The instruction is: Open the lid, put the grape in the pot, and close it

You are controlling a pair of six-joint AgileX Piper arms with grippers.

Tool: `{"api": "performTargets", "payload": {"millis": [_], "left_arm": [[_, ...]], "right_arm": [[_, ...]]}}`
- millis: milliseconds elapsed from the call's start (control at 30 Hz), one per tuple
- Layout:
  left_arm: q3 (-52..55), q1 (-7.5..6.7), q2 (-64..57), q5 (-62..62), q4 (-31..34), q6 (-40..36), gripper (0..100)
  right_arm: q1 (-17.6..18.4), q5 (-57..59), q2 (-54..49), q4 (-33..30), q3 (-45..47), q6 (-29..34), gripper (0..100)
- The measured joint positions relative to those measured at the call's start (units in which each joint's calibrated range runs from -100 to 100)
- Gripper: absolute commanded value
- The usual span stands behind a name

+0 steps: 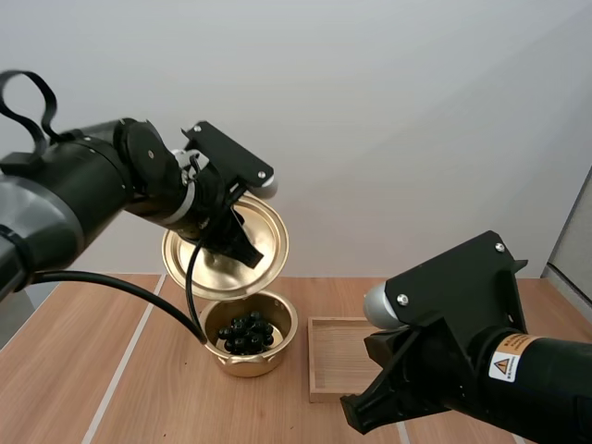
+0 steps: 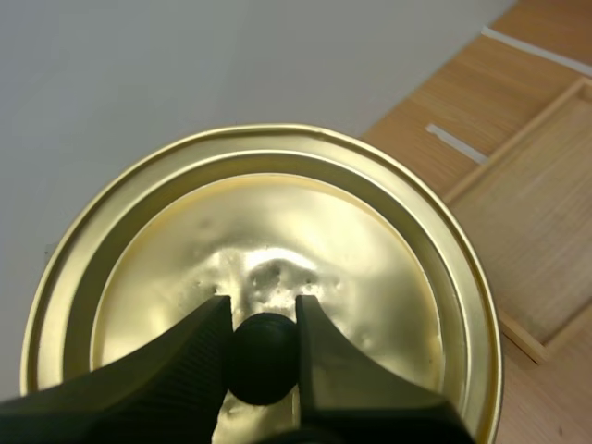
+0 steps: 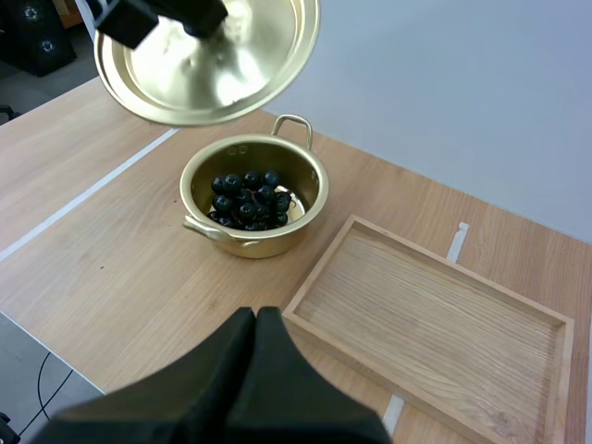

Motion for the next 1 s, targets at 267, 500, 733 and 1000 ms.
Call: {"api": "performTargets", "payload": {"millis": [267, 500, 733, 1000], "left_arm": [[4.3, 0.0, 9.5, -5.4, -2.7, 4.5, 0], [4.5, 0.0, 17.8, -9.0, -5.1, 6.5, 0], [4.5, 0.0, 23.9, -11.4, -5.5, 7.7, 0], [4.5, 0.0, 27.1, -13.9, -5.7, 8.1, 0]], "right_arm": [[0.0, 0.3, 0.0, 0.0, 0.0, 0.0, 0], [-0.2, 0.4, 0.0, 0.0, 0.0, 0.0, 0], [-0.4, 0.4, 0.0, 0.0, 0.0, 0.0, 0], [-0.4, 0.4, 0.0, 0.0, 0.0, 0.0, 0]]}}
